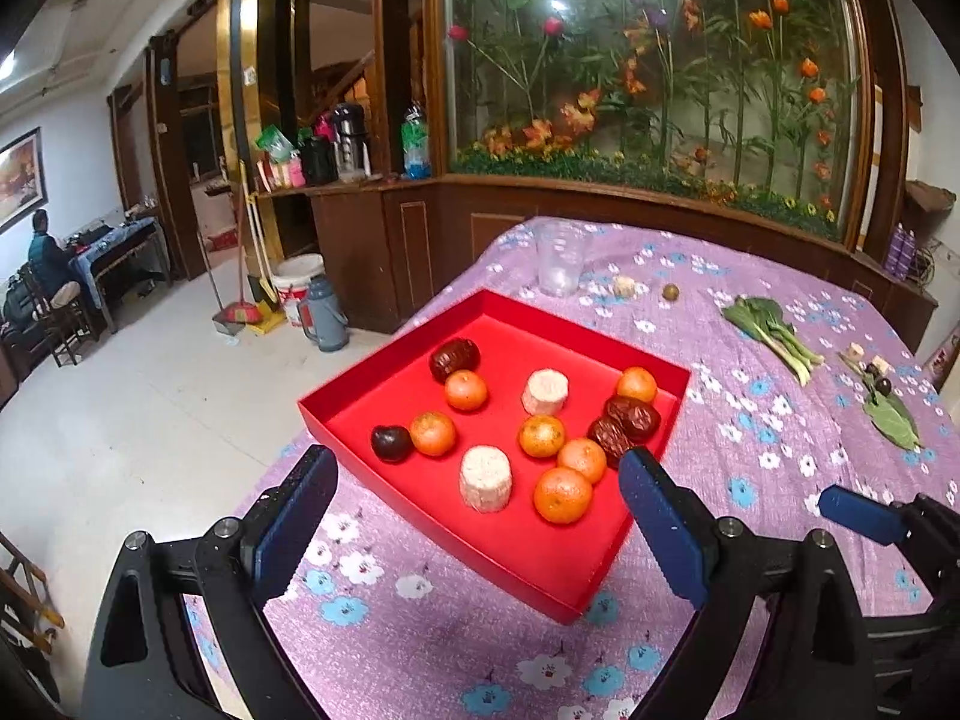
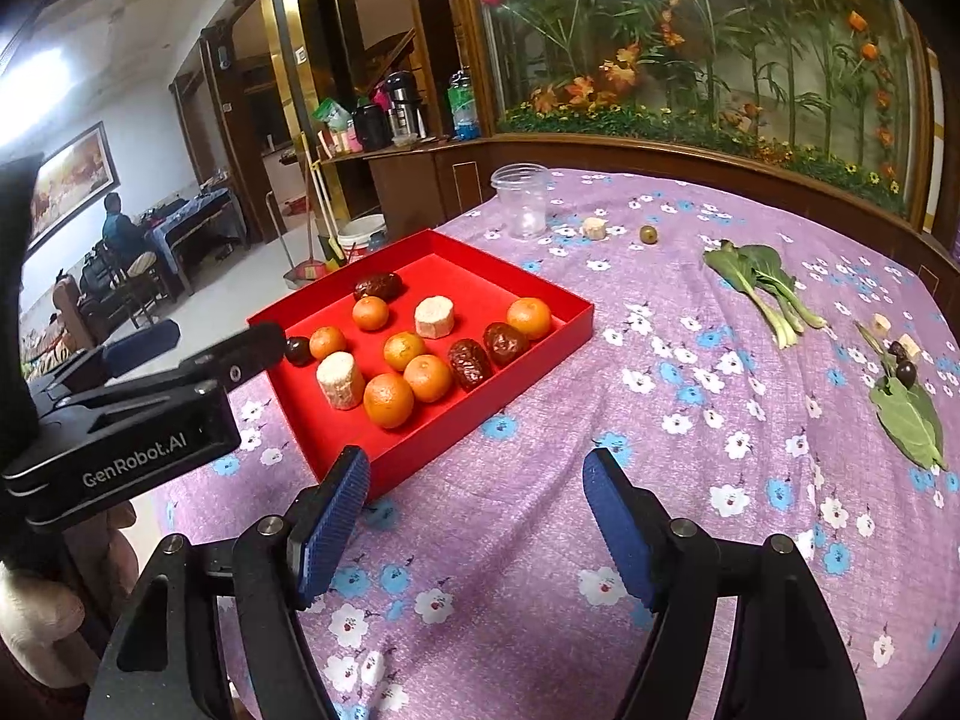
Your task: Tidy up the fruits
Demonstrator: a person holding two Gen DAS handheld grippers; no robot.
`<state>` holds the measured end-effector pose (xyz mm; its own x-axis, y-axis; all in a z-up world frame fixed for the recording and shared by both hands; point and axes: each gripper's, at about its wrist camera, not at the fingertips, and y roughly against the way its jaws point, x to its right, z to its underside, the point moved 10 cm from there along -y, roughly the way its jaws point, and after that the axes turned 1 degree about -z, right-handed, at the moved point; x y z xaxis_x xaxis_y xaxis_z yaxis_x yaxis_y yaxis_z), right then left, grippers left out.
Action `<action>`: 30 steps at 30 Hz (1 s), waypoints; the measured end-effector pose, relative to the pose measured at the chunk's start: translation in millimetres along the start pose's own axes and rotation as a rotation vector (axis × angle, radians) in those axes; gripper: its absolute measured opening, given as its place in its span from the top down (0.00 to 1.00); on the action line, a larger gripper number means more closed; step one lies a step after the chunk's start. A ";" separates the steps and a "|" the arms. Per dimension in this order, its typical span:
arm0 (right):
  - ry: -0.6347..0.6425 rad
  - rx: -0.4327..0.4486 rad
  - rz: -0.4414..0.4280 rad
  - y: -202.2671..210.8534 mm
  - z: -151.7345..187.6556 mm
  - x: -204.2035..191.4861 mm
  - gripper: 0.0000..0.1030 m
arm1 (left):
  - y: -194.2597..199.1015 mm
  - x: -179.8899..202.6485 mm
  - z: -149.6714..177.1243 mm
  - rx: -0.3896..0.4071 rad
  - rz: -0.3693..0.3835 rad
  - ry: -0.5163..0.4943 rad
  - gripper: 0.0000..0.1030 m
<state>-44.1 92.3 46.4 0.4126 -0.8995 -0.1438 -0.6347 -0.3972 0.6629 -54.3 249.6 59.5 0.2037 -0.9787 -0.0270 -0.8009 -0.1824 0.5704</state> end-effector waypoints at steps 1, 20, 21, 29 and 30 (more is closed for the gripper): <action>0.005 -0.001 -0.001 -1.2 -0.6 -2.0 0.24 | 0.7 -2.0 -1.2 0.007 0.001 0.007 0.08; 0.072 0.042 0.001 -18.1 -16.1 -38.1 0.21 | 35.9 -26.4 -18.9 0.192 -0.151 0.032 0.00; 0.072 0.042 0.001 -19.3 -16.5 -39.5 0.21 | 32.4 -26.2 -17.3 0.175 -0.141 0.031 0.00; 0.066 0.032 0.017 -26.7 -13.6 -42.2 0.18 | 9.4 -26.4 -0.7 0.063 -0.080 0.054 0.00; 0.070 0.030 0.022 -27.6 -13.1 -42.4 0.18 | 7.2 -26.1 1.2 0.054 -0.076 0.057 0.00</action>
<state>-35.5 143.7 43.8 0.4421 -0.8937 -0.0767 -0.6629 -0.3832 0.6432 -66.1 273.7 63.3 0.2952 -0.9552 -0.0212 -0.8110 -0.2622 0.5230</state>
